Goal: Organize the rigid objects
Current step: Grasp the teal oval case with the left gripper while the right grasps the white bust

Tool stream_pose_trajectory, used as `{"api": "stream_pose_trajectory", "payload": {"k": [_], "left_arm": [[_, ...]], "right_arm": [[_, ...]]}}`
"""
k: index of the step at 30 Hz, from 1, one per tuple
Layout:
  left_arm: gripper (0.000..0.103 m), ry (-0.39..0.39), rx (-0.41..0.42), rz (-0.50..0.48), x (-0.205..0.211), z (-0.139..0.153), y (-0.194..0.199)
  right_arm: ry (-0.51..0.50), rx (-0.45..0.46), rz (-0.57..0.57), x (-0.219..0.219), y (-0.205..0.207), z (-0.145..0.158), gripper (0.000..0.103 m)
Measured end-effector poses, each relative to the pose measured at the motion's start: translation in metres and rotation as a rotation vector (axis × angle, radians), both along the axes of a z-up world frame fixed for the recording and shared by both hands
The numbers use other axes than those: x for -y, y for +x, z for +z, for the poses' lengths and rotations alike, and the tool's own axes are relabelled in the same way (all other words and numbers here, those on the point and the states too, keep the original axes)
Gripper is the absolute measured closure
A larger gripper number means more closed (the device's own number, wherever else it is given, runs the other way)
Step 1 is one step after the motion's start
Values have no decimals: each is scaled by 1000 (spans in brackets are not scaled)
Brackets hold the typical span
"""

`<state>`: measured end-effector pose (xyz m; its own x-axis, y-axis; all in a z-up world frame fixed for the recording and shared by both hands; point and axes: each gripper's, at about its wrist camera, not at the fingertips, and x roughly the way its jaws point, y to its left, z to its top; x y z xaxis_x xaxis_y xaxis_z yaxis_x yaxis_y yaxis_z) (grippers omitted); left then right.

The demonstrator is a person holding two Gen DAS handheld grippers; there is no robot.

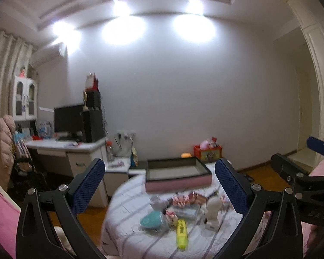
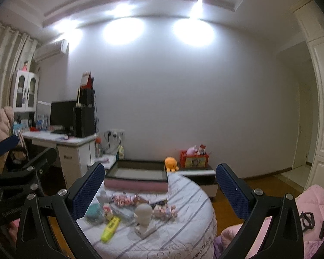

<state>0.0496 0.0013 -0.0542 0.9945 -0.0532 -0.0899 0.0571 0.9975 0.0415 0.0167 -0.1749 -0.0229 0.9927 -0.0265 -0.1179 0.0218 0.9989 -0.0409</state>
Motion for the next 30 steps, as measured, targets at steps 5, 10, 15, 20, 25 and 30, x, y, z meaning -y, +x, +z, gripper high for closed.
{"api": "stream_pose_trajectory", "payload": {"k": [5, 10, 15, 20, 25, 30], "left_arm": [[0, -30, -138, -22, -6, -43, 45], [0, -42, -268, 5, -14, -92, 85], [0, -12, -388, 43, -23, -132, 114], [0, -23, -453, 64, -32, -154, 140], [0, -32, -506, 52, -36, -170, 165], [0, -83, -576, 33, -45, -188, 192]], "right_arm": [[-6, -113, 3, 6, 46, -45, 0], [26, -221, -4, 19, 80, -88, 0], [41, -322, -19, 32, 110, -129, 0], [74, -403, 6, 34, 131, -161, 0], [69, -427, 32, 29, 145, -169, 0], [83, -428, 47, 28, 156, -169, 0]]}}
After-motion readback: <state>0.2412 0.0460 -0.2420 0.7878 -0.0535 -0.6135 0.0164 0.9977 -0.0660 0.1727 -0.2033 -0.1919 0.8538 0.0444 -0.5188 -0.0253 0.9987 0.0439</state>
